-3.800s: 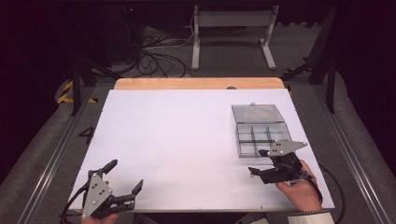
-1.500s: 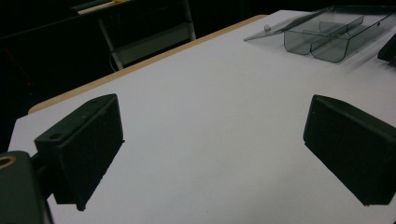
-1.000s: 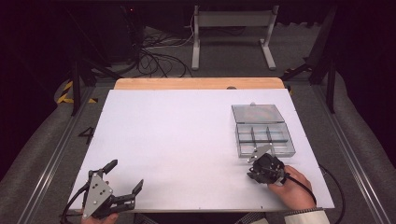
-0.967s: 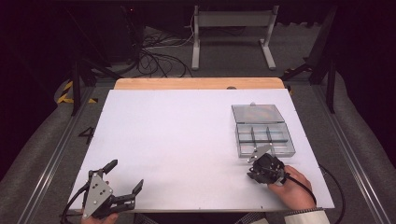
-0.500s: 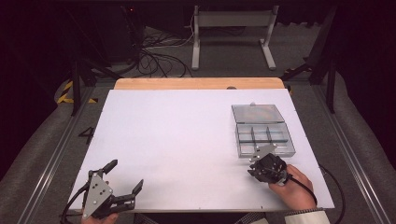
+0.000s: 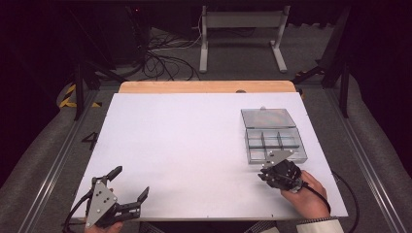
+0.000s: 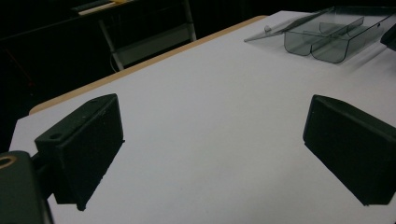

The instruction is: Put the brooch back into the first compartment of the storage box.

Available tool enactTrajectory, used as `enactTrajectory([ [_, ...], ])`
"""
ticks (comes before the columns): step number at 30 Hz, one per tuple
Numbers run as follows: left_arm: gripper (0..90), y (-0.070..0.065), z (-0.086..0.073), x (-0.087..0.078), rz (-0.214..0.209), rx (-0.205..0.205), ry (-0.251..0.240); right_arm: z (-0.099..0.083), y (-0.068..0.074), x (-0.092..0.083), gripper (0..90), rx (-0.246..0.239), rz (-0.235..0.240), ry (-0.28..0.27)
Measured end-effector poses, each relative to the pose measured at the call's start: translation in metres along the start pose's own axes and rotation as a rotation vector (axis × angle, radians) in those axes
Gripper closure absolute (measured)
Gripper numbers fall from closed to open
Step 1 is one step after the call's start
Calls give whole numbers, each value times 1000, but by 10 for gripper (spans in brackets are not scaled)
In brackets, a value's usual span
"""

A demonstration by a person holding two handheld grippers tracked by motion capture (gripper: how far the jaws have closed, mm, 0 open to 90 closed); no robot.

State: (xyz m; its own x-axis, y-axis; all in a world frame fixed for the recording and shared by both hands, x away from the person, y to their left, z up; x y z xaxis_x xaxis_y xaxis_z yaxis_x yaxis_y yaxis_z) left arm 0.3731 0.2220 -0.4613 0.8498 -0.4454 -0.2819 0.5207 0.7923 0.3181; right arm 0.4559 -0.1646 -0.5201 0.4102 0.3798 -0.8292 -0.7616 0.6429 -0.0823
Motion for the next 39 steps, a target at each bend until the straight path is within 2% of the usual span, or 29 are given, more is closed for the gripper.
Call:
enactTrajectory([
  [3, 56, 0, 0, 0, 1, 0, 1, 2, 0, -2, 784, -1, 7, -19],
  [9, 56, 0, 0, 0, 1, 0, 3, 7, -2, -9, 784, 25, 14, -66],
  [23, 56, 0, -1, 0, 2, 2, 6, 23, -14, -31, 784, 109, 11, -225],
  [34, 56, 0, 0, 0, 2, -1, 5, 34, -22, -36, 782, 139, -23, -268],
  [39, 56, 0, -1, 0, 2, -2, 5, 39, -27, -37, 782, 158, -40, -271],
])
Point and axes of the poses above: each handheld gripper's, and its own axes: x roughly forward along the jaws, z roughly out of its top, y roughly to its left, the point moved 9 cm from there along x, roughly forward along the jaws, and after that the axes turned 7 degrees about x, right-handed, at the moved point
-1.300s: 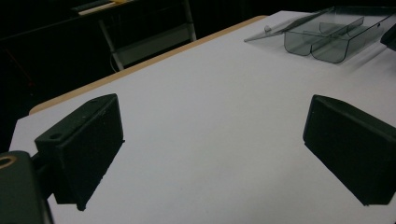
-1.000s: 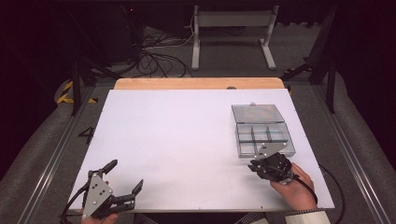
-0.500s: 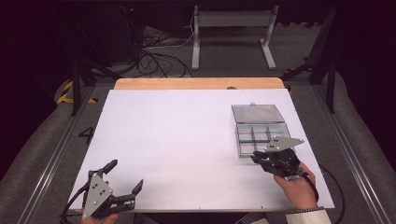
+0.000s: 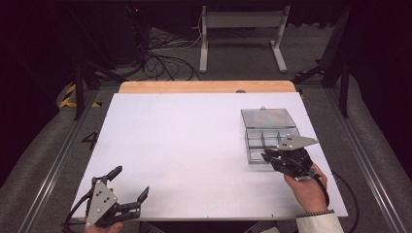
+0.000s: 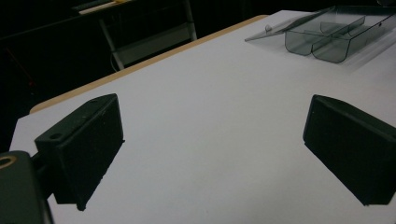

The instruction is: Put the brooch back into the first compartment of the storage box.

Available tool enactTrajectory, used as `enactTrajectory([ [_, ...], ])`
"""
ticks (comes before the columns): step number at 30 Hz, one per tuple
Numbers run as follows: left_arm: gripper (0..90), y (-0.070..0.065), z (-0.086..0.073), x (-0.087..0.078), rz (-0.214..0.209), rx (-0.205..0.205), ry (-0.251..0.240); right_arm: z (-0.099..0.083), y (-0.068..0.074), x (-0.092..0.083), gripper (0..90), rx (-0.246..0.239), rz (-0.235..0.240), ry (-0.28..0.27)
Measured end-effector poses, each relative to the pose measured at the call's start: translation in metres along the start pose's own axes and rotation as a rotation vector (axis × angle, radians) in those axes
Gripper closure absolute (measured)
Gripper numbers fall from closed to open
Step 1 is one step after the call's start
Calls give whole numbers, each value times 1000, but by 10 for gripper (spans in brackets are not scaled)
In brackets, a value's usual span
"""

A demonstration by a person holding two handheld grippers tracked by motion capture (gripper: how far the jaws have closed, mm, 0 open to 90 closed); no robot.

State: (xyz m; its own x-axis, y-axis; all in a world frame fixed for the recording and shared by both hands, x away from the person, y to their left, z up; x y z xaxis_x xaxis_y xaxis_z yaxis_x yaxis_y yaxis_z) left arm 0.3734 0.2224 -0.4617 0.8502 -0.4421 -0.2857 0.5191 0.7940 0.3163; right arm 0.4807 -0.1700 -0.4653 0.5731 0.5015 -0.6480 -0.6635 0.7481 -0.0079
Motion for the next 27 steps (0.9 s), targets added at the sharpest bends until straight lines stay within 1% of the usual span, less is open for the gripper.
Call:
enactTrajectory([
  [8, 56, 0, 0, 0, 0, 0, 0, 9, -9, 4, 782, 26, -21, 6],
  [11, 56, 1, 0, 0, 1, 6, 2, 13, -12, 4, 782, 31, -28, 6],
  [12, 56, 0, 0, 0, 0, -1, 0, 15, -13, 5, 782, 32, -28, 6],
  [20, 56, 0, 0, 0, -1, -1, 0, 23, -22, 9, 782, 50, -54, 16],
  [27, 56, 0, 0, 0, 0, -1, 0, 29, -28, 14, 782, 72, -63, 23],
])
Point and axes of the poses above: each handheld gripper's, and its own axes: x roughly forward along the jaws, z roughly out of its top, y roughly to its left, the point moved 9 cm from there along x, roughly forward along the jaws, and after that the axes turned 7 degrees about x, right-handed, at the moved point
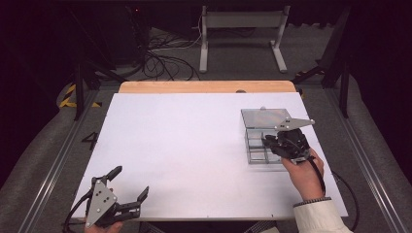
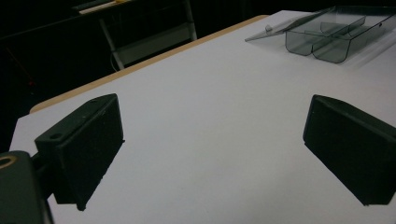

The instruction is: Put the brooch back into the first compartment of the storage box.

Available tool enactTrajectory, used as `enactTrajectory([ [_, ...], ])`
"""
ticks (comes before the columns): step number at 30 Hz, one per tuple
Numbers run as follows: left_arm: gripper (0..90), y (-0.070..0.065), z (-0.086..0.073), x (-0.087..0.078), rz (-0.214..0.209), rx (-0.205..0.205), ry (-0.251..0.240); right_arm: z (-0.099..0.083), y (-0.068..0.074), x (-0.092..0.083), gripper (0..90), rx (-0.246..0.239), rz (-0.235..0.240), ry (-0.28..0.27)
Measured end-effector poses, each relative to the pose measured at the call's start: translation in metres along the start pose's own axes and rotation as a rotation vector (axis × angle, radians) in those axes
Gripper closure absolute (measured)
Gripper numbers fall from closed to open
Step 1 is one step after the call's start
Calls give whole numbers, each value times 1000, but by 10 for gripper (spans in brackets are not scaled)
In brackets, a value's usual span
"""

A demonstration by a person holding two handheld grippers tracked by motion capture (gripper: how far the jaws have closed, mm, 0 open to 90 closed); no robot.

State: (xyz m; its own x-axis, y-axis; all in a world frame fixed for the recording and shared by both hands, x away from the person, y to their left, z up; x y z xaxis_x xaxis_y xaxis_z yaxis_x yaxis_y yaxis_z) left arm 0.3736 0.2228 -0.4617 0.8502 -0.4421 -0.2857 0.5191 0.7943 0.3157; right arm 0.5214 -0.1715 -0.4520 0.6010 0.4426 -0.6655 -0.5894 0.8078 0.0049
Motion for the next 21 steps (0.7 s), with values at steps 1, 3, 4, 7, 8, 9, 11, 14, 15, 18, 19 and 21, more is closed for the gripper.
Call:
enactTrajectory([
  [1, 56, 0, 0, 0, 0, 0, 0, 1, -1, 1, 782, 0, -2, 2],
  [3, 56, 0, 0, 0, 0, 0, 0, 2, -2, 3, 783, 2, -4, 6],
  [4, 56, 0, 0, 0, 0, 2, 0, 3, -3, 4, 783, 5, -5, 10],
  [7, 56, 0, 0, 0, -1, 1, 1, 4, -4, 8, 782, 11, -9, 18],
  [8, 56, 0, 0, 0, -1, 0, 0, 4, -5, 9, 782, 12, -9, 20],
  [9, 56, 0, 0, 0, -1, 3, 0, 5, -6, 10, 782, 15, -13, 24],
  [11, 56, 0, 0, 0, 0, 4, 2, 5, -7, 13, 782, 16, -17, 34],
  [14, 56, 0, 0, 0, -1, 1, -1, 6, -9, 19, 783, 22, -22, 44],
  [15, 56, 0, 0, 0, -1, 3, 0, 6, -10, 20, 783, 27, -24, 46],
  [18, 56, 0, 0, 0, -1, 1, -1, 6, -12, 26, 783, 34, -30, 59],
  [19, 56, 0, 0, 0, -1, 1, -2, 6, -13, 28, 782, 39, -29, 62],
  [21, 56, 0, 0, 0, -1, 1, -1, 6, -15, 31, 782, 42, -31, 65],
])
Point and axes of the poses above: each handheld gripper's, and its own axes: x roughly forward along the jaws, z roughly out of its top, y roughly to its left, the point moved 9 cm from there along x, roughly forward along the jaws, and after that the axes turned 7 degrees about x, right-handed, at the moved point
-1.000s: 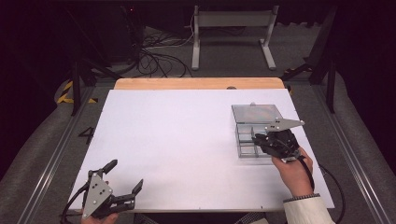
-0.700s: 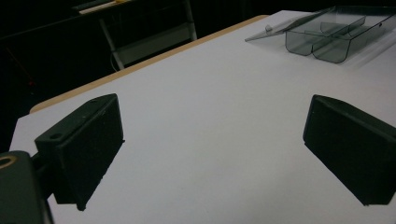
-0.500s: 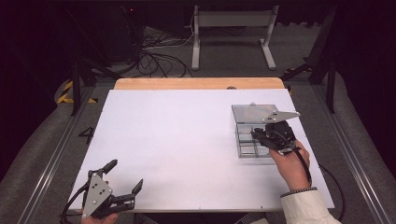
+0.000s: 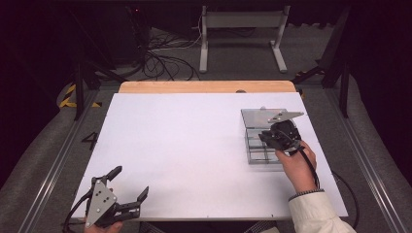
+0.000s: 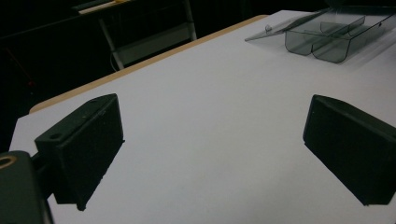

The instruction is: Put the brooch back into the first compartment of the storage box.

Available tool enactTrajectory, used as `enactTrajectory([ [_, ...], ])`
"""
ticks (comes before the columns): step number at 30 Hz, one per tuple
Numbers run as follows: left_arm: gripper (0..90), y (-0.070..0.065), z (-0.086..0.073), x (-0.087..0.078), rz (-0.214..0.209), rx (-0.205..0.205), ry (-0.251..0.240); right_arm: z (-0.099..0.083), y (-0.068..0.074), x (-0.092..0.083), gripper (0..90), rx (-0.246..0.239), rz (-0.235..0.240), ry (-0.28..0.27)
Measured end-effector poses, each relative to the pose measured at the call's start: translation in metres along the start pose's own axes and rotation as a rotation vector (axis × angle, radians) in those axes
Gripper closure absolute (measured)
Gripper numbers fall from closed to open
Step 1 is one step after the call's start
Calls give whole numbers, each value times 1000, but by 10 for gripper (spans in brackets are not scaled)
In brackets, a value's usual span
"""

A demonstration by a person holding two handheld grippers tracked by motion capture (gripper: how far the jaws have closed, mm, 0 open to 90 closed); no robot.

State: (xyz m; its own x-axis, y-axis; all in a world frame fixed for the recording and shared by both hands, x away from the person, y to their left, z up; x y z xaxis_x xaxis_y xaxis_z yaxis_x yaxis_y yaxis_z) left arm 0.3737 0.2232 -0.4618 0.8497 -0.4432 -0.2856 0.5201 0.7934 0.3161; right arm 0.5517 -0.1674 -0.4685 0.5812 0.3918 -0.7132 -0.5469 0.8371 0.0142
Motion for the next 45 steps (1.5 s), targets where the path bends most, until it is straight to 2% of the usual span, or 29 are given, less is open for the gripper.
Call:
enactTrajectory([
  [15, 56, 0, 0, 0, -1, 0, -1, 1, -8, 21, 783, 42, -19, 25],
  [45, 56, 0, 0, 0, -2, 0, -1, -4, -12, 51, 782, 67, -38, 89],
])
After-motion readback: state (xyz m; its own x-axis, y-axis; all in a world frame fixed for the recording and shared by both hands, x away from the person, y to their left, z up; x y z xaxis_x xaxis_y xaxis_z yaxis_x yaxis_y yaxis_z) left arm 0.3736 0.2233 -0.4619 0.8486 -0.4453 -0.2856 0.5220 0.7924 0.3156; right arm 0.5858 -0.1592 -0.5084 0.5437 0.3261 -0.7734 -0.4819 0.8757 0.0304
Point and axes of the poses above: each handheld gripper's, and its own axes: x roughly forward along the jaws, z roughly out of its top, y roughly to its left, the point moved 9 cm from there along x, roughly forward along the jaws, and after that the axes turned 7 degrees about x, right-handed, at the moved point
